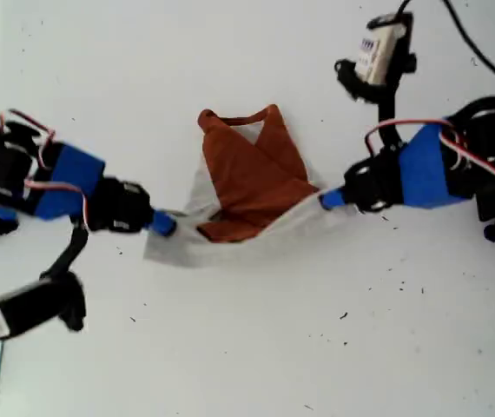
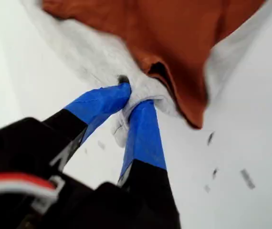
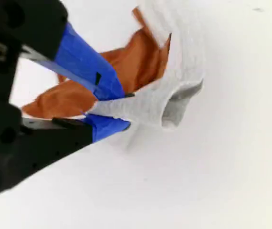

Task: Fold t shirt

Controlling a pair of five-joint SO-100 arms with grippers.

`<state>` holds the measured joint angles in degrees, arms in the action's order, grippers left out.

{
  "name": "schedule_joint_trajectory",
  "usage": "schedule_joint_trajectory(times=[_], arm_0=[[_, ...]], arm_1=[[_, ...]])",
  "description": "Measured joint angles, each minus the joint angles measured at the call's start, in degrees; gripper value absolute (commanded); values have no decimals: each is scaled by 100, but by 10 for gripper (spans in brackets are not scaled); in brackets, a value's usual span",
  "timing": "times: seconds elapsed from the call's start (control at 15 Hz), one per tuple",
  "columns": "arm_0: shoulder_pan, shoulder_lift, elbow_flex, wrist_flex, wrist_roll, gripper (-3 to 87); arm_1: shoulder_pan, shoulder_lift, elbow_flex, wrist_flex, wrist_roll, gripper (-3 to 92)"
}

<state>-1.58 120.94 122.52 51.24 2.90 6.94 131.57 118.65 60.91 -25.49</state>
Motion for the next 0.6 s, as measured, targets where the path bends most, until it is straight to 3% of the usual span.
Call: schedule_joint_trajectory(times=[0.07,0.13,0.2,0.27,0.33,0.6], arm_0=[[-984,914,729,-44,211,250],[-2180,1784,1503,-105,475,293],[-3313,2188,1942,-105,791,284],[-3753,2391,2241,-79,923,266],[-3700,2672,2619,-132,923,257],[-2751,4852,4307,-457,598,205]], arm_1=[[756,396,457,-457,-237,369],[1582,677,940,-976,-343,368],[2391,958,1257,-1151,-308,367],[2813,1547,1775,-1178,-272,367],[2909,2171,2285,-1151,-272,366],[2900,4887,3920,527,9,366]])
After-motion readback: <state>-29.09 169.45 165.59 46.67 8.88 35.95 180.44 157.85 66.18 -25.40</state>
